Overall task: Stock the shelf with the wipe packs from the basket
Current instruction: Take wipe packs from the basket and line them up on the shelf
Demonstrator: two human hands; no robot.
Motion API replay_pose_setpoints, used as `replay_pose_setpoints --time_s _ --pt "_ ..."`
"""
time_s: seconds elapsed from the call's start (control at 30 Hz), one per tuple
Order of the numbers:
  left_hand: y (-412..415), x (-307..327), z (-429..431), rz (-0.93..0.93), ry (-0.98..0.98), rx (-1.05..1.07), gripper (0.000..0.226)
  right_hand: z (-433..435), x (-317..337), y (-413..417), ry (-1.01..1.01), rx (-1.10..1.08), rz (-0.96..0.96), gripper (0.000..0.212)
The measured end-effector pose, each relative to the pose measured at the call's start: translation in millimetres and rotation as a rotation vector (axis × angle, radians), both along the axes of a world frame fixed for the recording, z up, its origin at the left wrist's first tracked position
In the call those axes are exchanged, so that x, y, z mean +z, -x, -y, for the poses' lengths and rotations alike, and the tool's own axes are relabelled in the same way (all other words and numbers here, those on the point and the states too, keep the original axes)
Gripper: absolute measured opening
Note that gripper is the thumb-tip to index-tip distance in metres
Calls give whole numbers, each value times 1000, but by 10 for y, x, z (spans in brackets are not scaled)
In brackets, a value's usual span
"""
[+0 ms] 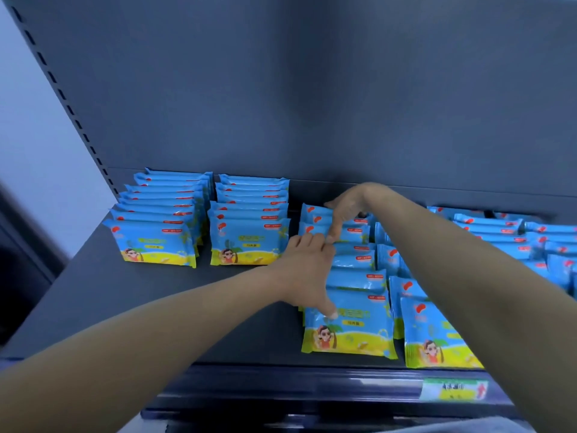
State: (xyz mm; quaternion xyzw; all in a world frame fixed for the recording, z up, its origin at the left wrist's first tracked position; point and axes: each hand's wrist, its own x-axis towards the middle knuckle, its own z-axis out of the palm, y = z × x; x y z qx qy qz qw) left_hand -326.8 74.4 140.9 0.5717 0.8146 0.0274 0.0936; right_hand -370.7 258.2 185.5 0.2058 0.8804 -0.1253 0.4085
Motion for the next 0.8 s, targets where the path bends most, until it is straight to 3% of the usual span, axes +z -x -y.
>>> replay_pose_setpoints --time_s 0.1,0.27,0.43,0.63,0.8 --pt "-22 -9 11 -5 -15 8 102 -29 -19 33 43 37 74 65" --pt "-44 9 34 -2 -27 21 100 -19 -26 50 65 38 57 53" --pt "-71 26 38 1 -10 39 102 -20 -28 6 75 9 5 49" --pt "-99 53 -11 -22 -60 46 93 -54 -69 -85 14 58 -229 57" --pt "-33 79 -91 -150 -108 52 89 -51 32 -94 -41 139 -389 56"
